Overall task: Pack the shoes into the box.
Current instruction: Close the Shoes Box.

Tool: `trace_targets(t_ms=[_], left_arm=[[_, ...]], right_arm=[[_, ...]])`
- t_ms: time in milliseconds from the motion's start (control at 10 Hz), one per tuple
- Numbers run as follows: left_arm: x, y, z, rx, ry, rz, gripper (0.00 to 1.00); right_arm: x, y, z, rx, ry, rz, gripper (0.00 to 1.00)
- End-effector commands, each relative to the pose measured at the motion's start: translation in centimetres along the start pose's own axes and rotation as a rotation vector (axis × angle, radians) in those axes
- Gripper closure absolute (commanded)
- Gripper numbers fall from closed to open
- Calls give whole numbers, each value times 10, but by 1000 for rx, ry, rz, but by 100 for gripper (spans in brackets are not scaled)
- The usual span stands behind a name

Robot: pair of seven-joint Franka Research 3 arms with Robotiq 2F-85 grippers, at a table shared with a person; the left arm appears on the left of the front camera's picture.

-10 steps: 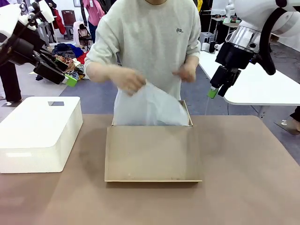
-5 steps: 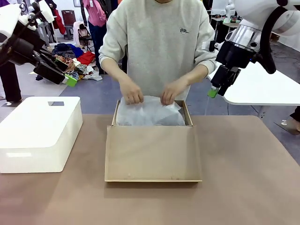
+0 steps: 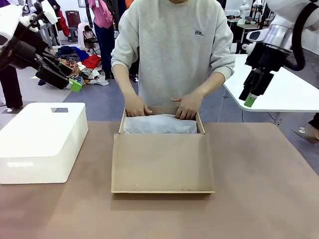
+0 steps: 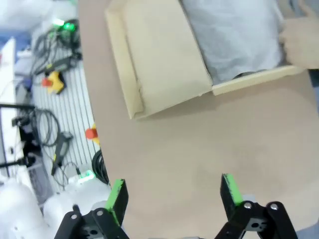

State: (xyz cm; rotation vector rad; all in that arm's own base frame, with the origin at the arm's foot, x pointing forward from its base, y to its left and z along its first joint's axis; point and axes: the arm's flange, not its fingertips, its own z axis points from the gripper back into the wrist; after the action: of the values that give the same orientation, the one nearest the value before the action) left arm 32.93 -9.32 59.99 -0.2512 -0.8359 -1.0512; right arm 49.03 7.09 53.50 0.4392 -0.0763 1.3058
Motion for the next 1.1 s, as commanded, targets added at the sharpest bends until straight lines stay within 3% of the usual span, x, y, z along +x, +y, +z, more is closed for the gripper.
trace_targets(t_ms=[0, 300, 1000], left_arm=[[-1, 1, 0, -12, -11, -7, 0], [-1, 1, 0, -12, -11, -7, 0], [-1, 1, 0, -12, -11, -7, 0]], right_arm=[[-7, -8, 11, 54, -60, 77, 40], [-6, -9, 16, -15, -85, 61, 100], [1, -5, 16, -75, -78, 16, 100]])
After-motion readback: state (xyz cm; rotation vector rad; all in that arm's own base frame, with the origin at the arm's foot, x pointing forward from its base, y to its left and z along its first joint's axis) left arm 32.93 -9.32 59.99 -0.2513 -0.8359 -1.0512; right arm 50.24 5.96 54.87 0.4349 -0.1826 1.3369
